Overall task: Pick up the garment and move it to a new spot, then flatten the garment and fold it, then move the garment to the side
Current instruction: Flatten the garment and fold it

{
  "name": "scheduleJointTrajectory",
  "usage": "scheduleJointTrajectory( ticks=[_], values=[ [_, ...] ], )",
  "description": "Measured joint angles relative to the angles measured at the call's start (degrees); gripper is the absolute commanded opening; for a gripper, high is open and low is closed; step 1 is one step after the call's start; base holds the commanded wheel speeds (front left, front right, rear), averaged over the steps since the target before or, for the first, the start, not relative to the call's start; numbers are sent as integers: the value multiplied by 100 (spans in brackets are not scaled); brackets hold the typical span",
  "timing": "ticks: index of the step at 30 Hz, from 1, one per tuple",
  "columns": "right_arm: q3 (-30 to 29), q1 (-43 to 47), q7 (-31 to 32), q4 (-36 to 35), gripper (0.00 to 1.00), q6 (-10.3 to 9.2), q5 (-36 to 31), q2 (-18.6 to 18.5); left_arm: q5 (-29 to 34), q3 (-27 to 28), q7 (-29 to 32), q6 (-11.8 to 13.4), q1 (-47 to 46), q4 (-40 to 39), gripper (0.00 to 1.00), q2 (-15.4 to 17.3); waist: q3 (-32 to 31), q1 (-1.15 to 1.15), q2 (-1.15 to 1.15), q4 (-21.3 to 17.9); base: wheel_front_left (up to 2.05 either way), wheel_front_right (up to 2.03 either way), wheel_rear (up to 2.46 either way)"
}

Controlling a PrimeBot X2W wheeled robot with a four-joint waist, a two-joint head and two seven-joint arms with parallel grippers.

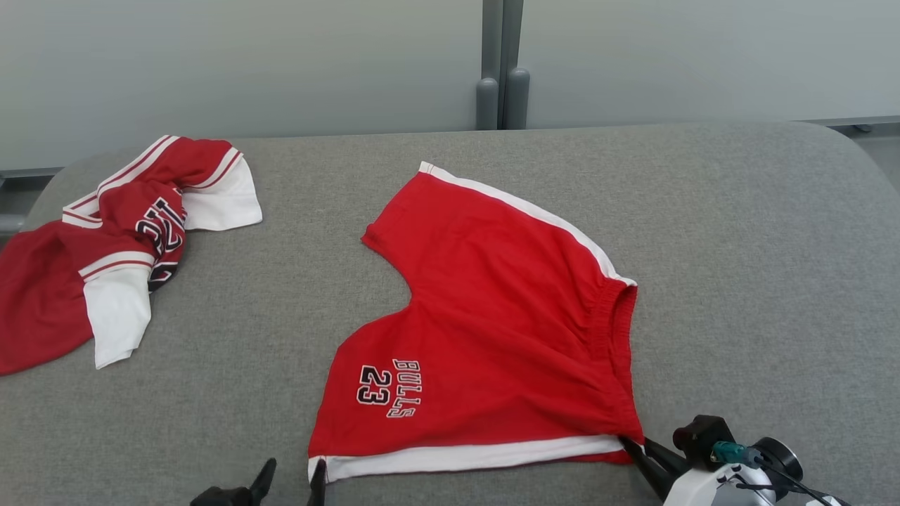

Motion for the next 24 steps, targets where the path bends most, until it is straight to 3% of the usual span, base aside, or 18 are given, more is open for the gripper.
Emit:
scheduleJointTrajectory(
  ticks=[9,19,22,23,24],
  values=[
    [12,-269,-45,90,0,3,18,-5,57,-222,411,-153,-12,556,100,85,42,0,0,-120,0,0,0],
    [58,-374,-59,202,0,32,20,9,56,-311,459,-307,-378,836,100,-18,117,0,0,-174,0,0,0],
    [70,-377,-88,240,0,54,21,13,56,-356,460,-355,-425,946,76,-23,138,0,0,-189,0,0,0],
    [76,-383,-102,247,0,54,24,15,56,-369,459,-355,-425,962,76,-24,145,0,0,-194,0,0,0],
    [81,-397,-103,258,0,54,30,18,56,-387,460,-368,-426,977,50,-27,152,0,0,-199,0,0,0]
  ],
)
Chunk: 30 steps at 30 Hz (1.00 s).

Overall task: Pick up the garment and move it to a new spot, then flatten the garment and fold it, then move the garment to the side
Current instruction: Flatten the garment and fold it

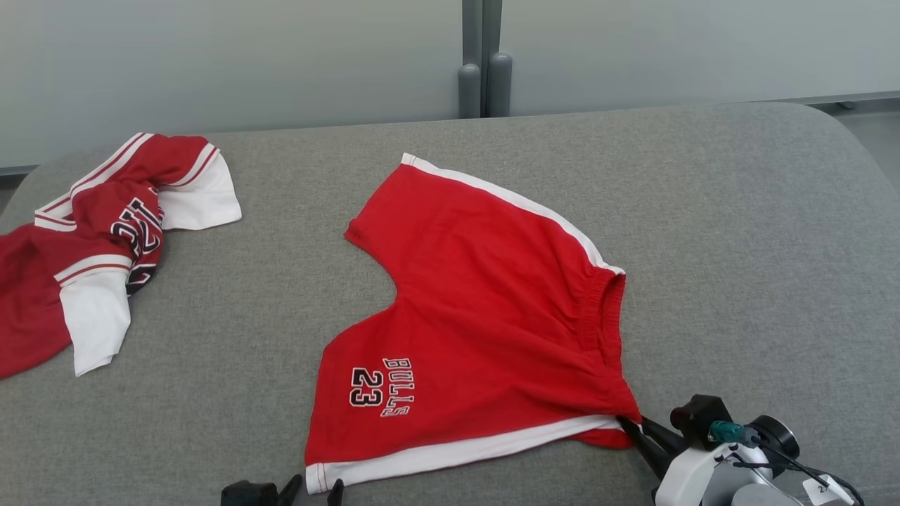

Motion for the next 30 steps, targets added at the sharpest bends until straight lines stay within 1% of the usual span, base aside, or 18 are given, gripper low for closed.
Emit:
scheduleJointTrajectory(
  ticks=[2,3,4,11,15,23,30],
  values=[
    [5,-37,-1,21,0,0,1,4,0,-25,-1,-30,-9,45,35,-7,15,0,0,-8,0,0,0],
    [7,-58,-2,29,0,0,3,4,0,-32,-2,-31,-19,73,20,-10,22,0,0,-11,0,0,0],
    [7,-80,-4,33,0,0,18,5,0,-34,-4,-31,-29,92,0,-12,30,0,0,-13,0,0,0],
    [9,-116,-34,99,0,0,41,23,1,-37,-145,-79,-171,127,0,-32,64,0,0,-19,0,0,0],
    [-34,-131,-55,105,0,1,108,47,1,24,-371,-79,-181,65,0,-32,66,0,0,-21,0,0,0],
    [-333,-134,-75,-43,0,1,516,92,2,224,-576,-79,-219,-417,0,-32,40,0,0,-14,0,0,0],
    [-179,-135,-77,-367,0,1,636,43,34,389,-667,-70,-539,-939,0,-14,-20,0,0,-35,0,0,0]
  ],
)
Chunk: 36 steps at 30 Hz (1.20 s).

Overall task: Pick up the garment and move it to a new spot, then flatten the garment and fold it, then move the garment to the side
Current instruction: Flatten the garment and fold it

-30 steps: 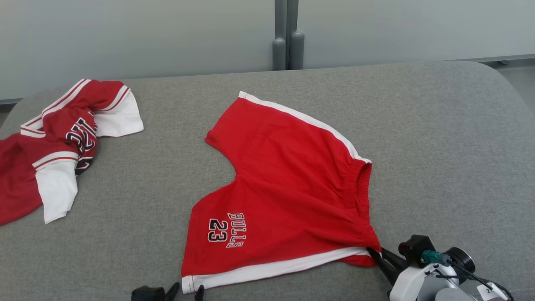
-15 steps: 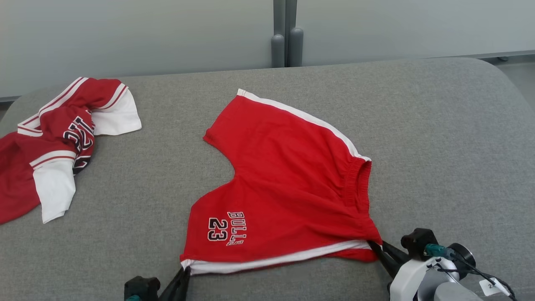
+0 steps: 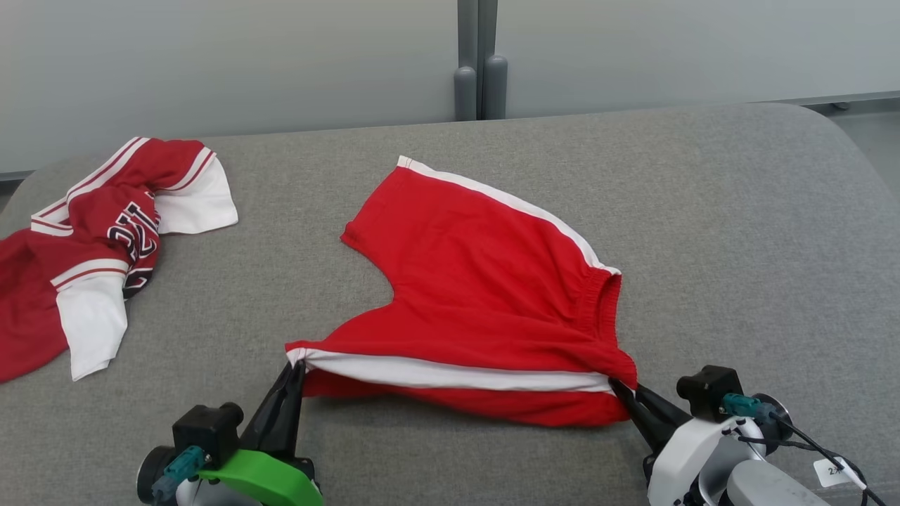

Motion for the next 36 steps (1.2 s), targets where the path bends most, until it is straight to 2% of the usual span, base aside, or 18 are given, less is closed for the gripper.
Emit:
scheduleJointTrajectory(
  ticks=[8,14,25,36],
  values=[
    [115,-150,7,-234,0,0,227,-49,93,16,-14,-2,-179,-196,0,43,-14,0,0,-137,0,0,0],
    [264,-462,299,-261,0,0,554,-34,270,-49,30,-19,-998,-91,0,123,121,0,0,-220,0,0,0],
    [113,-1363,800,-240,0,0,1229,115,580,-207,713,-119,-2636,576,0,215,619,0,0,-518,0,0,0],
    [-62,-2084,993,-74,0,0,1478,481,764,-153,1076,-162,-3991,1287,0,256,1351,0,0,-950,0,0,0]
  ],
)
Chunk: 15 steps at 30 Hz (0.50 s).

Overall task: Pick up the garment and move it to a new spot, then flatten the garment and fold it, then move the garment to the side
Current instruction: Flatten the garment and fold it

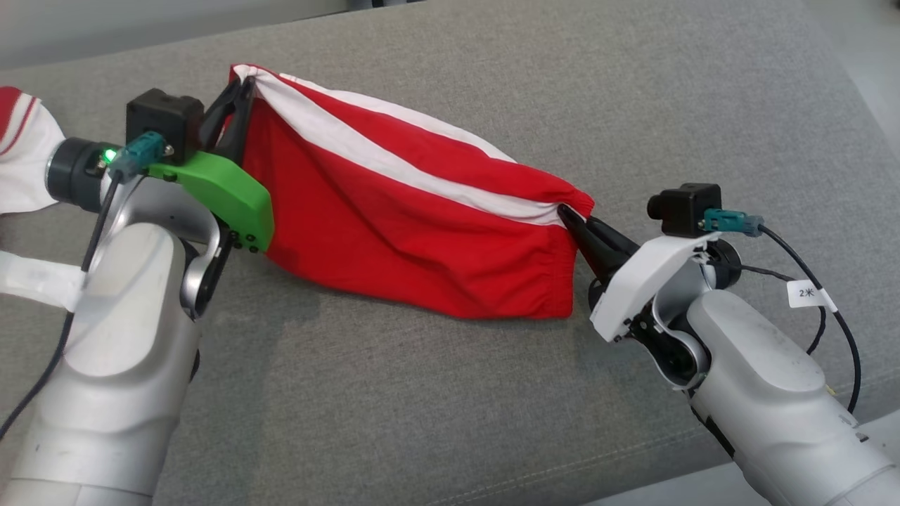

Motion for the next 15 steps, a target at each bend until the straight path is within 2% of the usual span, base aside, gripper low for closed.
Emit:
scheduleJointTrajectory(
  ticks=[6,15],
  values=[
    [22,-325,29,78,0,0,41,209,190,2,115,-7,-435,434,0,213,420,0,0,-243,0,0,0],
    [30,-587,-100,310,0,0,42,332,339,-151,7,-85,-998,912,0,172,912,0,0,-496,0,0,0]
  ],
)
